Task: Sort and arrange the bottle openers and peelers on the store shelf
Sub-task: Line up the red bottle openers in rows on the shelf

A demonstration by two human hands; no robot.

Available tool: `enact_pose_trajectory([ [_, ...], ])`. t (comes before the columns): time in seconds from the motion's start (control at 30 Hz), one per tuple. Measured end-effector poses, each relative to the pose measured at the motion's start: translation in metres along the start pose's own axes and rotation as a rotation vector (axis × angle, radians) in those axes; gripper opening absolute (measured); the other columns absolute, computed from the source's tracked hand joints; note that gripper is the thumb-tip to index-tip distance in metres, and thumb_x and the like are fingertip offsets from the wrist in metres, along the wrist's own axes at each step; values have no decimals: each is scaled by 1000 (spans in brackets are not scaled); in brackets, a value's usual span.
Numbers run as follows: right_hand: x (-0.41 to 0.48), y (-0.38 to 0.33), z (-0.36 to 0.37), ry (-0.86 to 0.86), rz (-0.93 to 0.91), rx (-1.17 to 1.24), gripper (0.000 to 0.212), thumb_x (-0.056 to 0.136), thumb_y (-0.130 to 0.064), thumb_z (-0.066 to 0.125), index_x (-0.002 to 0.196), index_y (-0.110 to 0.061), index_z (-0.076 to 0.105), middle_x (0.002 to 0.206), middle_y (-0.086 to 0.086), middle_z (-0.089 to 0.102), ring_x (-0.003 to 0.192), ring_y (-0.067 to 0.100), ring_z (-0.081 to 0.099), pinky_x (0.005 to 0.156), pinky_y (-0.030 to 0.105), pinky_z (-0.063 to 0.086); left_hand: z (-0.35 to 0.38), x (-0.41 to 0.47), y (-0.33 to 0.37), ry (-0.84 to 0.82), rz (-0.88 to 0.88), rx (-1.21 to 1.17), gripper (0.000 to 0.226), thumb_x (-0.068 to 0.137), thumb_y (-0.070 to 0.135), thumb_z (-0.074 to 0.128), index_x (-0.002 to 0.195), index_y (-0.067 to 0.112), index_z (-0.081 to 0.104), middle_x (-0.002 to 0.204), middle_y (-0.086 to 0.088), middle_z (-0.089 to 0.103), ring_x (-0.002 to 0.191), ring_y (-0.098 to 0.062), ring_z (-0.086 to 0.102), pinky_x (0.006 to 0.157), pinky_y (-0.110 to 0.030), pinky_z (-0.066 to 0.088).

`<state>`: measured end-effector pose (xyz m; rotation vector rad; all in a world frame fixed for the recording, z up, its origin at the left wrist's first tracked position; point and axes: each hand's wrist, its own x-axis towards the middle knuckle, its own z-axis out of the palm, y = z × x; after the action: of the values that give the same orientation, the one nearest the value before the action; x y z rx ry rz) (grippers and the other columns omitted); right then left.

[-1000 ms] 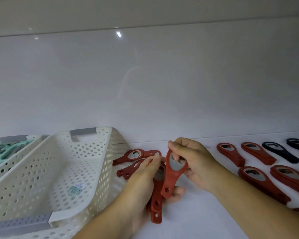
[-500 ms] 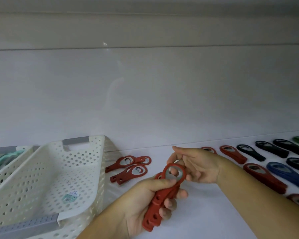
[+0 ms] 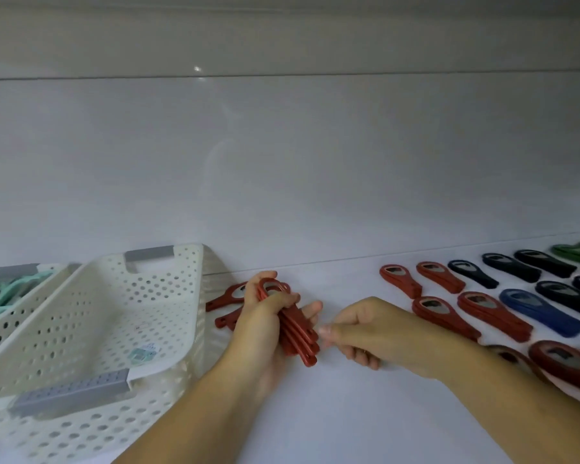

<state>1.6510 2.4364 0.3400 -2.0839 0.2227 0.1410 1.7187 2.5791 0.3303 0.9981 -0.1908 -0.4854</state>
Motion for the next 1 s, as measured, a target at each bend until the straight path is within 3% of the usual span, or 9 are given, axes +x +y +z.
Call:
enact_pose_trajectory([
  [0.13,-11,11,10,-4,-116,-19,24,77,-42,73,72,-19,71,54,-13,41,54,5,39,56,20,30,8,-7,-10,-37,143,175,40,88,-9,43,101,28,50,97,-8,56,75,-25,69,70,-40,52],
  [0.27,-8,12,21,36,-226,-75,25,71,-27,79,61,-25,57,55,-22,55,53,-3,49,53,14,41,14,-13,-23,-172,225,339,46,89,-12,44,92,33,51,92,-4,59,77,-18,63,65,-36,52],
  [0.4,-4,16,24,40,-263,166,21,75,-4,69,71,-24,64,68,-6,67,68,8,64,66,24,52,13,-17,-27,-330,327,604,40,93,1,49,92,40,46,92,2,55,76,-14,57,51,-34,47],
  [0.5,-3,19,21,28,-299,224,28,75,2,69,66,-24,65,73,-15,62,68,8,62,65,22,53,10,-17,-27,-413,344,616,32,83,17,60,100,40,46,99,6,54,86,-9,60,55,-31,50],
  [0.57,-2,23,12,58,-301,130,20,73,-5,72,62,-21,67,70,-17,59,67,6,57,64,23,49,6,-14,-26,-483,351,586,44,72,19,69,109,38,52,107,2,56,101,-10,60,74,-30,55],
  [0.63,-2,29,0,128,-275,-49,13,72,-19,76,68,-11,66,62,-7,52,59,9,45,58,28,39,2,-10,-24,-524,368,575,56,67,12,74,116,35,60,113,-8,59,111,-17,59,93,-32,51],
  [0.77,-4,34,-11,142,-265,-212,37,71,-34,79,71,-2,60,59,0,42,54,12,35,53,27,30,-1,-6,-22,-487,381,592,61,66,-5,76,114,31,68,117,-3,66,115,-13,60,81,-26,54],
  [0.87,-1,38,-6,89,-238,-221,35,69,-37,81,72,-7,62,58,-1,44,53,12,38,53,28,32,0,-7,-23,-447,414,604,58,61,-1,79,105,36,71,107,3,71,106,-6,64,76,-21,55],
  [1.0,3,41,-2,61,-199,-224,42,66,-43,81,80,-6,66,60,0,48,56,14,43,56,29,35,0,-6,-25,-428,446,644,63,60,4,77,102,50,68,108,-1,67,105,-9,64,78,-21,54],
])
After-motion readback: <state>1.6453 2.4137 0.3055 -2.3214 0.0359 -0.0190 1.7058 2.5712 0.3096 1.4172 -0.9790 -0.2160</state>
